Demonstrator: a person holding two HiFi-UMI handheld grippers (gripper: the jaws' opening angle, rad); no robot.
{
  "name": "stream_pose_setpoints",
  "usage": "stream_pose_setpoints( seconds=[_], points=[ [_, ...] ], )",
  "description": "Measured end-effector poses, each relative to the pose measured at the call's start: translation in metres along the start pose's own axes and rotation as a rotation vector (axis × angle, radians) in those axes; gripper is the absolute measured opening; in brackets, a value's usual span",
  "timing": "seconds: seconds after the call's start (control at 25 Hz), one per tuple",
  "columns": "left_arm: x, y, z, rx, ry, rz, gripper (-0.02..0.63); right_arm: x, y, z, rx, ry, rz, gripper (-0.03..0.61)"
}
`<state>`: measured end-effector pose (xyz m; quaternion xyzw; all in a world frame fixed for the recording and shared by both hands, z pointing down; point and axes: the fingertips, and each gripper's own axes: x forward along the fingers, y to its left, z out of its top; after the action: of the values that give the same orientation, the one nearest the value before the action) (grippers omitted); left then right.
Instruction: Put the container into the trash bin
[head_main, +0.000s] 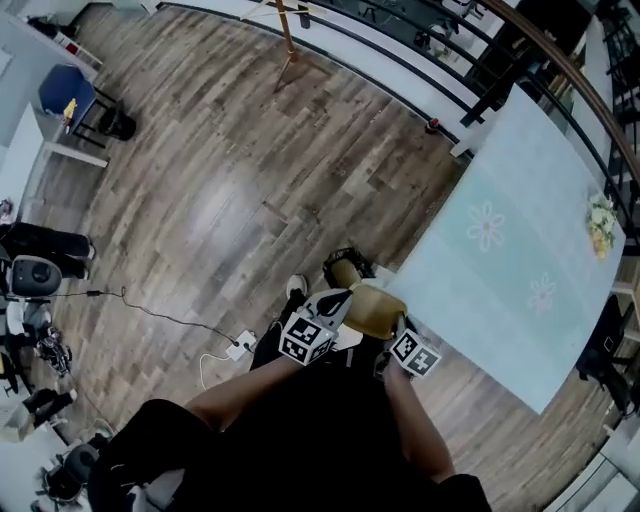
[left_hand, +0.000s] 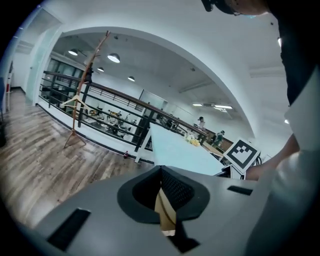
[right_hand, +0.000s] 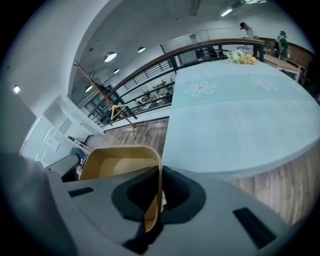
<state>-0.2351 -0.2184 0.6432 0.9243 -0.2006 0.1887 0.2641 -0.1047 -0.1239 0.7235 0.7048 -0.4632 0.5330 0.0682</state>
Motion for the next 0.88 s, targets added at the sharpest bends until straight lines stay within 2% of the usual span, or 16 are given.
stream_pose_setpoints(
  seconds=[0.12,0.24,0.4,0.64,0.88],
  points=[
    [-0.008,0.023,-0.011,0.079,0.075,-0.094,0.014,0.006,-0.003,-0.039,0.148,-0.009,-0.121,0.038],
    [-0.023,0.037,-0.011,0.117,0.104,-0.176,0.014,0.007,-0.001,-0.082,0.267,0.000,-0.217,0.038],
    [-0.025,0.060,-0.006,0.112,0.132,-0.177,0.014,0.026,0.010,-0.093,0.246,0.013,-0.261,0.038],
    [0.004,0.083,-0.023,0.202,0.199,-0.174,0.014,0.077,-0.006,-0.109,0.369,-0.006,-0.329,0.038],
    [0.011,0.085,-0.062,0.144,0.262,-0.210,0.014,0.137,-0.042,-0.143,0.426,0.002,-0.374,0.038]
  ],
)
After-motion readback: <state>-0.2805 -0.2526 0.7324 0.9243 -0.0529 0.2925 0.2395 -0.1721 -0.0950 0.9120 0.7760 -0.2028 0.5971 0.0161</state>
